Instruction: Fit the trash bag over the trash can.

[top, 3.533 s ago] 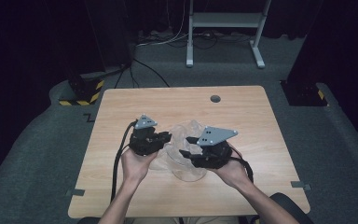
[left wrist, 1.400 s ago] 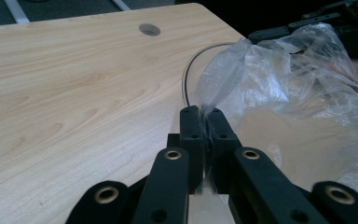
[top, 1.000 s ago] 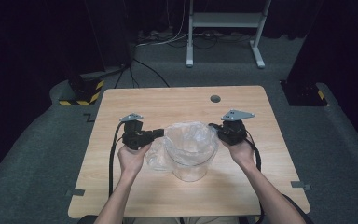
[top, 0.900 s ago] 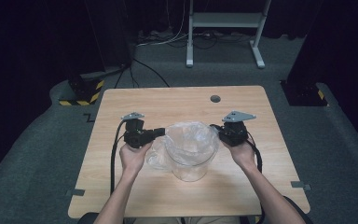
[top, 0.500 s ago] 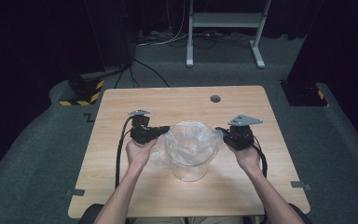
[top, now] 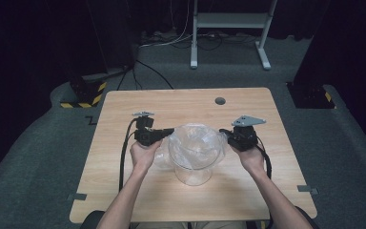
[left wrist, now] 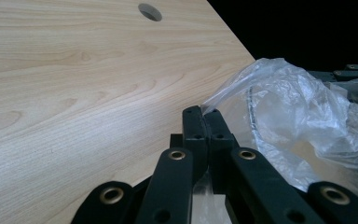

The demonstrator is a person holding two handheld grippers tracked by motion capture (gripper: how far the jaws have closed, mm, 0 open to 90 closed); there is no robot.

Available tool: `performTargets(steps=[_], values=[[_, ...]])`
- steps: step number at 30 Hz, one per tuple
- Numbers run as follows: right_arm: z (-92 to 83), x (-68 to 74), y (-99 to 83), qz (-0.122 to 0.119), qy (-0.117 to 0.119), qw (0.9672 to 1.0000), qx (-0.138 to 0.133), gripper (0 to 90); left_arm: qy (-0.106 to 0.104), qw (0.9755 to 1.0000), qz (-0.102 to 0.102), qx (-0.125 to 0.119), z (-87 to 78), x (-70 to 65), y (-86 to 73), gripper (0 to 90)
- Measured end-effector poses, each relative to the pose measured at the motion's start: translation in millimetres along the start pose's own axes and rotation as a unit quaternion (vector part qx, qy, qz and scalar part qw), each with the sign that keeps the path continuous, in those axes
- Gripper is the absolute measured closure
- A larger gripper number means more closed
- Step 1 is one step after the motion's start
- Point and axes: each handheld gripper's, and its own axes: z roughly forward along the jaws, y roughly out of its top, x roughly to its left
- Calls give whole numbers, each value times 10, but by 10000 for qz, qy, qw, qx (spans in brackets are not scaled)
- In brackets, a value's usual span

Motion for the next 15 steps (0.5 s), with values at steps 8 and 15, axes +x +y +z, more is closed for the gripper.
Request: performTargets(steps=[8,15], values=[[100,-24,40,-2,56,10000,77,898,133,9998,-105,62,2,58,4,897],[174,-31,53,-30,57,9998,186,897,280,9994,-11,193,-54,43,-36,896]])
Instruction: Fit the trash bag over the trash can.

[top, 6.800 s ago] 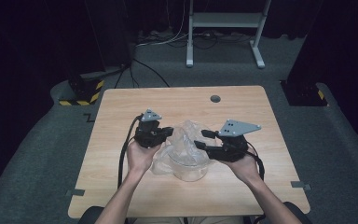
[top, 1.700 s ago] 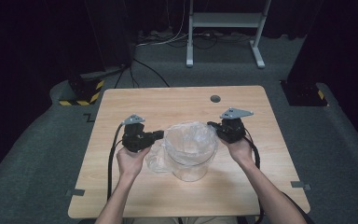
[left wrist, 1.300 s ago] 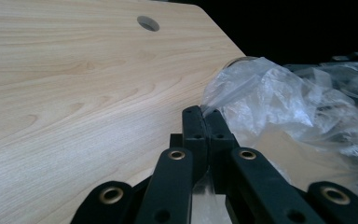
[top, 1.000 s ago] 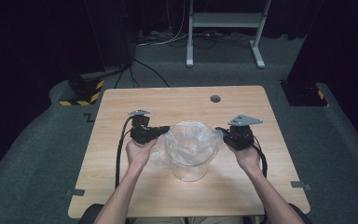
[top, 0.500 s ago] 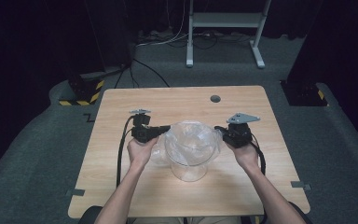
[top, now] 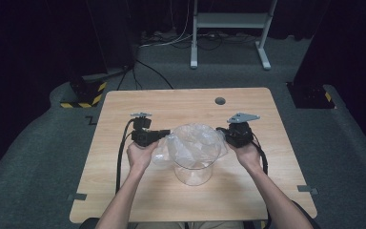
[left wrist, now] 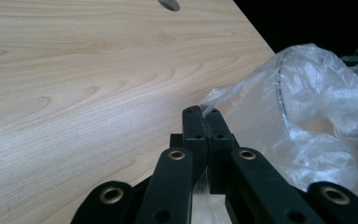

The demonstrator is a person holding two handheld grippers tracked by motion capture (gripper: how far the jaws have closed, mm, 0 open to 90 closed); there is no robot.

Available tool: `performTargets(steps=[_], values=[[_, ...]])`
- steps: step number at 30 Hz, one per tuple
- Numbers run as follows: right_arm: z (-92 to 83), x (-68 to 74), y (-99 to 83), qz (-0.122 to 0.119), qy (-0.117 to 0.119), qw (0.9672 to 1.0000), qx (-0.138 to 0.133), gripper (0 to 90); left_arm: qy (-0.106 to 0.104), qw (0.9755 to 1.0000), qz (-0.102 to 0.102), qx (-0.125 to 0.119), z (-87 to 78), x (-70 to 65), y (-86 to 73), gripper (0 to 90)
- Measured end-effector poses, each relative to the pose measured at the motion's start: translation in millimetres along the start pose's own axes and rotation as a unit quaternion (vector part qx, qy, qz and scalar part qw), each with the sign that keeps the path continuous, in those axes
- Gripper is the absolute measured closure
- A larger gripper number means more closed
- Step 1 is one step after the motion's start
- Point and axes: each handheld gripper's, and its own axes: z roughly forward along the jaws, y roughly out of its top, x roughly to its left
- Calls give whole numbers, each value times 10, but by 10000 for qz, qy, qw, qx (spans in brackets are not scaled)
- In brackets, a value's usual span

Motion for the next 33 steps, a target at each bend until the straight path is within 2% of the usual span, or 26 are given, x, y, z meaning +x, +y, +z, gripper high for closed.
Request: performTargets(steps=[6,11,12,18,22,28,33], values=[[-8,23,-20,-78,-10,10000,53,897,-92,9998,-146,113,12,42,-53,891],[-15,39,-45,-93,-17,9999,88,896,-63,9997,-73,224,21,22,-67,886],[-25,43,-56,-61,9,9999,86,875,-61,9997,-63,217,16,18,-65,849],[-135,30,-66,60,-38,9999,-128,721,69,9996,-134,-232,-128,7,-10,579],[-224,12,-83,177,-152,9994,-247,642,97,9992,-118,-381,-161,-24,11,468],[-355,-40,-143,339,-217,9986,-354,604,95,9985,-177,-517,-249,-40,-33,391],[-407,-48,-189,384,-187,9985,-335,567,12,9977,-263,-623,-303,-6,-69,385]])
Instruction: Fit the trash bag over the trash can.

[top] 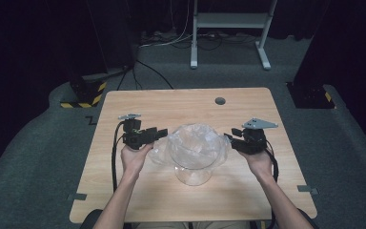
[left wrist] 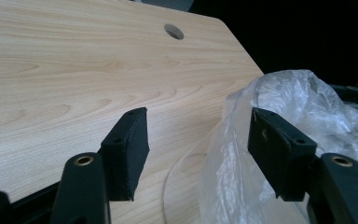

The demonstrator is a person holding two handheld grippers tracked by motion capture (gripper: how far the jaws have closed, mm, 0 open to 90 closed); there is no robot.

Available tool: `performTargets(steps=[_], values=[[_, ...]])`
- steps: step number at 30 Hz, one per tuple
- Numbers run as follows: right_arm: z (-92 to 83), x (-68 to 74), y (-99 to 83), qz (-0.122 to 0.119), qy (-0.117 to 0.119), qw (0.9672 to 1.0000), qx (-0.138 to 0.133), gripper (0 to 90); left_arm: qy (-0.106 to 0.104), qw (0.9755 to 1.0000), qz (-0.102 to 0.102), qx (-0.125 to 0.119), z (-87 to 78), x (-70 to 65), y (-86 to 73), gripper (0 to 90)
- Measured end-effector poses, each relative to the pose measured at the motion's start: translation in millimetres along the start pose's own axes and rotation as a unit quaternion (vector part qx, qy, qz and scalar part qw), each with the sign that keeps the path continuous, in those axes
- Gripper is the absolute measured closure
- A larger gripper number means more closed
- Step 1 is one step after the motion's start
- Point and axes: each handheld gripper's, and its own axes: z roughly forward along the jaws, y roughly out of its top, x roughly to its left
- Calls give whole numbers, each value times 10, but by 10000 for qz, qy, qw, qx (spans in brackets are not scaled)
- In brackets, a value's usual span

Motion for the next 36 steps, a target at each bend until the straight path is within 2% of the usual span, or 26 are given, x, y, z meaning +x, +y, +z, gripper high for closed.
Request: performTargets(steps=[5,7,10,15,16,19,22,24,26,29,30,32,36], values=[[-51,-24,-13,58,-8,10000,-61,522,28,9998,176,-20,-27,-51,-19,405],[-59,-32,-14,80,-19,9999,-79,532,92,9996,261,-3,-36,-75,-31,429],[-45,-27,-16,-48,35,10000,-58,636,101,9994,344,9,-41,-88,-59,499],[13,-34,-6,-151,161,9998,0,781,90,9990,391,213,-17,-93,-114,659],[37,-41,-10,-148,174,9997,43,798,100,9987,442,242,-18,-91,-125,693],[125,-57,-23,-158,203,9995,195,832,122,9983,430,367,-17,-90,-156,781],[181,-55,-27,-186,215,9992,272,832,227,9973,439,547,12,-80,-192,809],[188,-51,-25,-162,200,9993,262,805,305,9969,441,572,21,-80,-207,792],[169,-57,-21,-97,145,9996,220,741,392,9971,447,483,3,-100,-202,704],[101,-78,-12,24,125,9999,85,646,437,9979,415,235,-54,-111,-174,560],[72,-89,-7,138,181,9997,10,615,410,9985,339,116,-74,-114,-168,516],[6,-102,7,341,283,9989,-166,590,384,9988,281,-77,-112,-116,-154,463],[-93,-97,31,363,168,9986,-350,570,402,9983,340,-245,-166,-150,-112,397]])
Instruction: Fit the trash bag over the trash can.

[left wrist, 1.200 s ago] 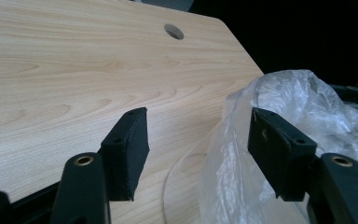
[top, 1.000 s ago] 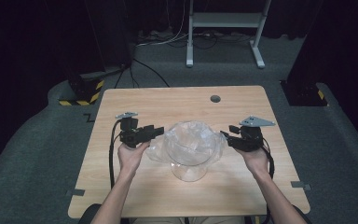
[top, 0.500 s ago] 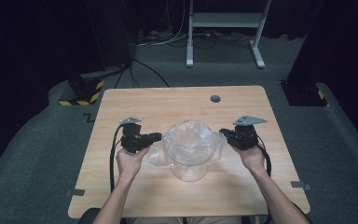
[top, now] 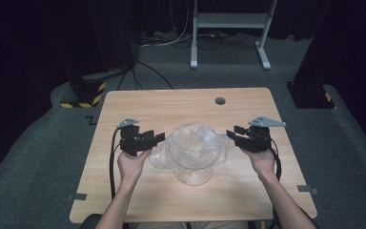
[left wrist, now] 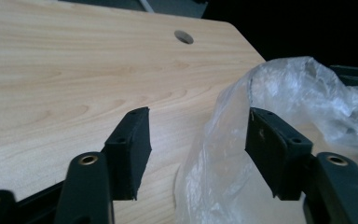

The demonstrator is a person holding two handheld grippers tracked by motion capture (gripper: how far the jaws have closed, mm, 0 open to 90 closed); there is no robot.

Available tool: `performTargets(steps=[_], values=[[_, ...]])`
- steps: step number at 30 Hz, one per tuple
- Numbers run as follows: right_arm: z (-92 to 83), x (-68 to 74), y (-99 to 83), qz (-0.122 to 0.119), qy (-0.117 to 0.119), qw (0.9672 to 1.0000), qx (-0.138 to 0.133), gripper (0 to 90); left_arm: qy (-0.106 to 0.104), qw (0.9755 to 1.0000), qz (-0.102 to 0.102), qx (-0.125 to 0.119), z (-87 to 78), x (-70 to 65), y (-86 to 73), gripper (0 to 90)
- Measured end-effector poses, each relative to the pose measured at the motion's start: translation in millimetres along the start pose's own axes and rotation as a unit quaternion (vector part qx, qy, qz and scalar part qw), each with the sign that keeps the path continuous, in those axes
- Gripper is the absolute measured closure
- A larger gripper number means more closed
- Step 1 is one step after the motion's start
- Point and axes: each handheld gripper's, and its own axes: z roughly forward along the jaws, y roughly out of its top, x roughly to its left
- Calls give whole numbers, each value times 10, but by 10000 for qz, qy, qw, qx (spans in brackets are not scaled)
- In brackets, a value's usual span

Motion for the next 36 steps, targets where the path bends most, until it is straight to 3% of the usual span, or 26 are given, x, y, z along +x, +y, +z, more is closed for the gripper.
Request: performTargets(steps=[4,8,12,18,25,28,30,36], values=[[-83,1,46,77,-41,9998,-188,563,-88,9999,1,-146,-42,-23,45,378],[-191,64,99,5,-18,9994,-351,560,-162,9996,123,-185,-37,-60,86,376],[-282,169,148,-94,97,9988,-479,556,-249,9993,277,-77,35,-122,103,376],[-310,324,136,-300,260,9984,-396,546,-399,9985,349,165,214,-180,78,377],[-463,360,143,-229,364,9974,-583,541,-475,9977,412,242,328,-231,79,386],[-443,427,116,-323,395,9976,-478,543,-488,9976,407,258,372,-248,73,390],[-399,462,75,-421,382,9979,-309,586,-501,9975,418,266,396,-265,69,392],[-338,468,-75,-668,351,9971,124,849,-546,9968,503,289,432,-293,66,395]])
